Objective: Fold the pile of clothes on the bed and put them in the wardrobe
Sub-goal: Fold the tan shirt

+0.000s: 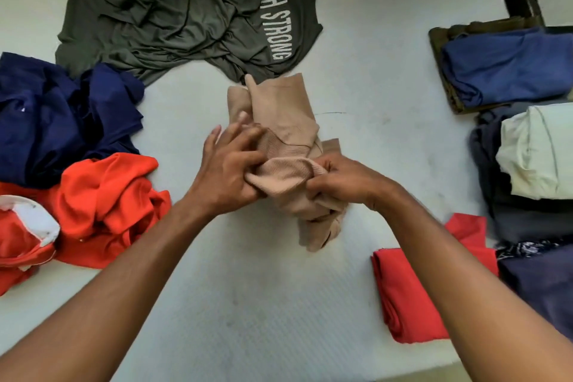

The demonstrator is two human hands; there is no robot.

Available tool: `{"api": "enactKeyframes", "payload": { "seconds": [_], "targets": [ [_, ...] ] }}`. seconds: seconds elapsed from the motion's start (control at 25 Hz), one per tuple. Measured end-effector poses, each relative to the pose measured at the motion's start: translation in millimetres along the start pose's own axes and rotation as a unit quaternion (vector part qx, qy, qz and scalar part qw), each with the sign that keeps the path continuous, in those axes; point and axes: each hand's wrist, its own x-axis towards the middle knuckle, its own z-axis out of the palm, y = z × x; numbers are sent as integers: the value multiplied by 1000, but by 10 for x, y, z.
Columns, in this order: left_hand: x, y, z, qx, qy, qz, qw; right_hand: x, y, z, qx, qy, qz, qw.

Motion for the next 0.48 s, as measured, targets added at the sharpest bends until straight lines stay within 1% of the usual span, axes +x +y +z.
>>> {"api": "enactKeyframes", "payload": {
  "seconds": [0.04,0.12,0.16,0.2,0.28,0.36,0.4,0.48],
  "targets": [
    [39,13,-2,-13,-16,-6,1000,28,110,-18,-22,79,-2,997],
    [65,96,19,-50,2,-24,998,51,392,-68,-27,262,9,965],
    [69,134,38,-56,18,-39,998,51,510,-89,-18,328,29,944],
    [71,164,55,-66,25,-64,995,47,595,-110,-21,377,52,925],
    [67,232,54,-97,3,-117,988,52,682,-152,-62,437,70,895],
    [23,306,43,-122,-76,-168,975,69,671,-186,-100,459,48,881],
    [-20,358,43,-134,-123,-198,963,77,643,-193,-98,458,22,883],
    [-159,553,50,-131,-196,-240,942,94,519,-168,-89,449,-65,887]
  ]
}}
